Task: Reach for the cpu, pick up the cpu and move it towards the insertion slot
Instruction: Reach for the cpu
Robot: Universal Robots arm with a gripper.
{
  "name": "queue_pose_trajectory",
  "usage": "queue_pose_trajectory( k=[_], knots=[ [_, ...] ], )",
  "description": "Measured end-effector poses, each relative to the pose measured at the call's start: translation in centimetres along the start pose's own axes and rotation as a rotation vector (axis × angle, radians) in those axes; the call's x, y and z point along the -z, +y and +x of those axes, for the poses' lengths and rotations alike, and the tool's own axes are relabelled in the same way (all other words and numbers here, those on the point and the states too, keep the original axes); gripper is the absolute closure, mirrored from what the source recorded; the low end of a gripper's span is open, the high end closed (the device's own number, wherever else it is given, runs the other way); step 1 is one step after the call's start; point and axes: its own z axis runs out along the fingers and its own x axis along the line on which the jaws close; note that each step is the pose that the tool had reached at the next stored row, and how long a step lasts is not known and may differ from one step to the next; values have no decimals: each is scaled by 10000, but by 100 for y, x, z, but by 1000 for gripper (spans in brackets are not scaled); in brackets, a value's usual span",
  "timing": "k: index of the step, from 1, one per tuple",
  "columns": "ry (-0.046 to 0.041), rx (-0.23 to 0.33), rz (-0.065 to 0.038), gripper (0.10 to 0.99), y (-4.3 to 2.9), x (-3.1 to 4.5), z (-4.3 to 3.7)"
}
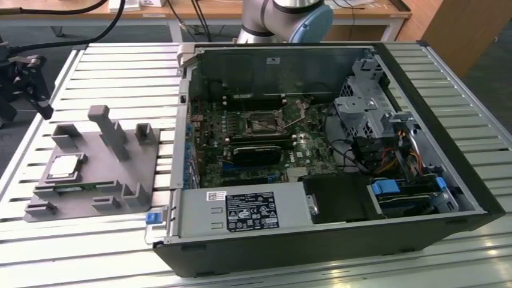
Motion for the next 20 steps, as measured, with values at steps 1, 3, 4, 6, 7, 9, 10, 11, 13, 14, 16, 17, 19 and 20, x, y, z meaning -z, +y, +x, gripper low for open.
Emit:
queue_pose_trajectory(
  k=[1, 3, 4, 6, 7, 9, 10, 11, 13, 14, 16, 17, 19, 20],
  knots=[
    [0, 0, 0, 494, 0, -11, 2],
    [-1, -1, 0, 494, -1, -37, 7],
    [0, -1, 0, 494, -1, -51, 10],
    [-1, 0, 0, 494, -3, -80, 15],
    [-1, 0, 0, 494, -3, -94, 17],
    [-1, -1, 0, 494, -4, -123, 20],
    [-1, 0, 0, 494, -5, -137, 20],
    [-1, 0, 0, 494, -5, -151, 20],
    [-1, -1, 0, 494, -6, -180, 22],
    [0, 0, 0, 494, -7, -194, 25],
    [0, 2, 0, 494, -8, -225, 31],
    [0, 3, 0, 494, -8, -241, 36],
    [0, 3, 0, 494, -11, -276, 48],
    [-1, 3, -1, 494, -12, -295, 56]
  ],
)
